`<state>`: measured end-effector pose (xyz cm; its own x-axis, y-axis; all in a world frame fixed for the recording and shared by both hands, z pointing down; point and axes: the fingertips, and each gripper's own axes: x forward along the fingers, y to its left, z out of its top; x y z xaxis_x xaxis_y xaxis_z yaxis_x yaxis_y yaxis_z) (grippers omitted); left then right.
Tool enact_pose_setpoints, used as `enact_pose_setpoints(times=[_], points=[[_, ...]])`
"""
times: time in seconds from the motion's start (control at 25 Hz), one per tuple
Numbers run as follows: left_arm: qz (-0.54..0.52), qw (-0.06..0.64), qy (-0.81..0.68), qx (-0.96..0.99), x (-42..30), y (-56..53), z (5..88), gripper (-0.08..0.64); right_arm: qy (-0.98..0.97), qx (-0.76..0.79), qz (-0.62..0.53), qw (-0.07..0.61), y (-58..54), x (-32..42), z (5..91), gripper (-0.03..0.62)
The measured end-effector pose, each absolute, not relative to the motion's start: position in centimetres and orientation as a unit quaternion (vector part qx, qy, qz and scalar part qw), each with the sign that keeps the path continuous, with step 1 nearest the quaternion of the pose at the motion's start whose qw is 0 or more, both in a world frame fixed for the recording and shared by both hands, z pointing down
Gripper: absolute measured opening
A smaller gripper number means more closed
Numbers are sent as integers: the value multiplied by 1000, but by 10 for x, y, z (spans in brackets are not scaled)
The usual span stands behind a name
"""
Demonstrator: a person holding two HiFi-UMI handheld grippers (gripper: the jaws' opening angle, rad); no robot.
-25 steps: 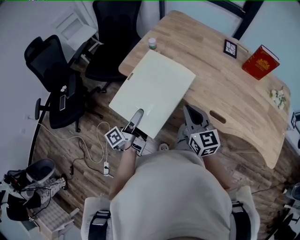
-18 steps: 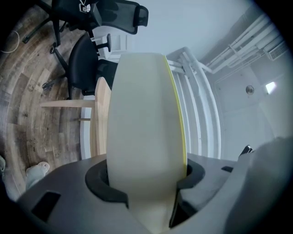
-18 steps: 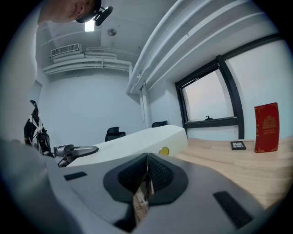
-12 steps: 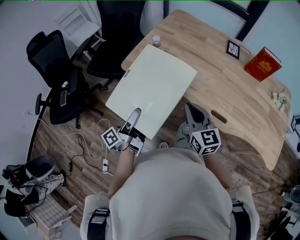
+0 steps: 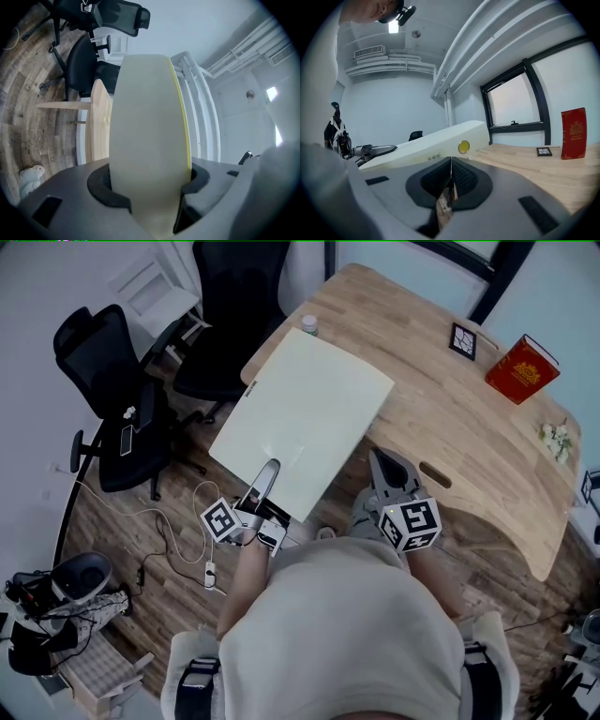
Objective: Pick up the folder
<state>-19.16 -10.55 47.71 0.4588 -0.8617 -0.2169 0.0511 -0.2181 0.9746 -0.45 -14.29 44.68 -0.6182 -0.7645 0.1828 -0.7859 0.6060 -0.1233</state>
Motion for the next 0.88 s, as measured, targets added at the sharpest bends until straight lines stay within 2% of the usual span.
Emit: enact_pose_setpoints(times=[0.88], points=[[-429,551,-302,650,-186,-104,477,279,-892,439,87,64,-140,3,445,18]])
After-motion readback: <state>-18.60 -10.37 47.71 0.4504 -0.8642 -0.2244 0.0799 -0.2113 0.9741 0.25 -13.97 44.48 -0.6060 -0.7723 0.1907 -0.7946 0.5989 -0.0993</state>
